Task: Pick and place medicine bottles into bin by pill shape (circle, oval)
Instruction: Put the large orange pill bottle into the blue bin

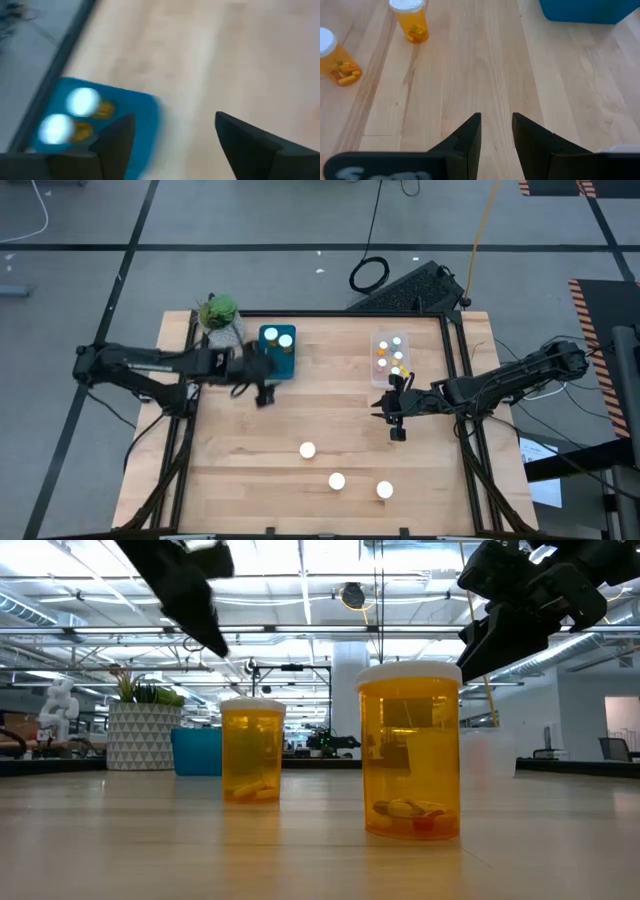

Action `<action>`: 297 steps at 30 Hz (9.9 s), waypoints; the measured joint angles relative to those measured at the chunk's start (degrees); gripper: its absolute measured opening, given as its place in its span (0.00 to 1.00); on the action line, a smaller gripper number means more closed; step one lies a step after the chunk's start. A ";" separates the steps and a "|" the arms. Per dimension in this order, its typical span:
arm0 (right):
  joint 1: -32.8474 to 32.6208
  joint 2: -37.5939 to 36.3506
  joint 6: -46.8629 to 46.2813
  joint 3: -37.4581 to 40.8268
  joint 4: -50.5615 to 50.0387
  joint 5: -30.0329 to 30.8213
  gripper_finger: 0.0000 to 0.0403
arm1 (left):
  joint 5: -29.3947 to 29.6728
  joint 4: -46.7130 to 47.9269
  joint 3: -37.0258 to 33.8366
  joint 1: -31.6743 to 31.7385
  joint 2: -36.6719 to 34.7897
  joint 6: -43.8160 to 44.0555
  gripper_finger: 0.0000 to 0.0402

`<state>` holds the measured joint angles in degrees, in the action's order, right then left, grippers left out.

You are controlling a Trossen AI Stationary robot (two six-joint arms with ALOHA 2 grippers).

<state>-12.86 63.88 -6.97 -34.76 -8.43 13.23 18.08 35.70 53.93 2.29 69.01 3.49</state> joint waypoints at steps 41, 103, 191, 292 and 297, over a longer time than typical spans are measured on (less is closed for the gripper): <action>-6.80 0.07 -9.91 2.82 13.69 0.44 0.25 | 18.85 -25.65 0.00 -41.34 22.11 26.20 0.89; -2.97 0.07 -1.36 2.84 9.82 -1.56 0.25 | -2.46 -9.86 13.27 -26.35 35.30 17.15 0.85; -2.97 0.07 -1.41 2.84 8.57 -1.05 0.25 | -3.07 -23.96 -19.45 26.20 -0.08 -4.04 0.53; -4.50 0.04 -9.88 2.84 6.80 -2.97 0.25 | -0.60 -7.78 39.21 -32.29 51.78 13.80 0.83; -4.50 0.04 -9.76 2.84 6.78 -2.93 0.25 | -1.73 -8.10 39.18 -31.43 52.55 12.40 0.83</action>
<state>-17.37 63.92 -16.73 -31.92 -1.65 10.31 16.35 27.60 93.11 -29.14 121.56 15.88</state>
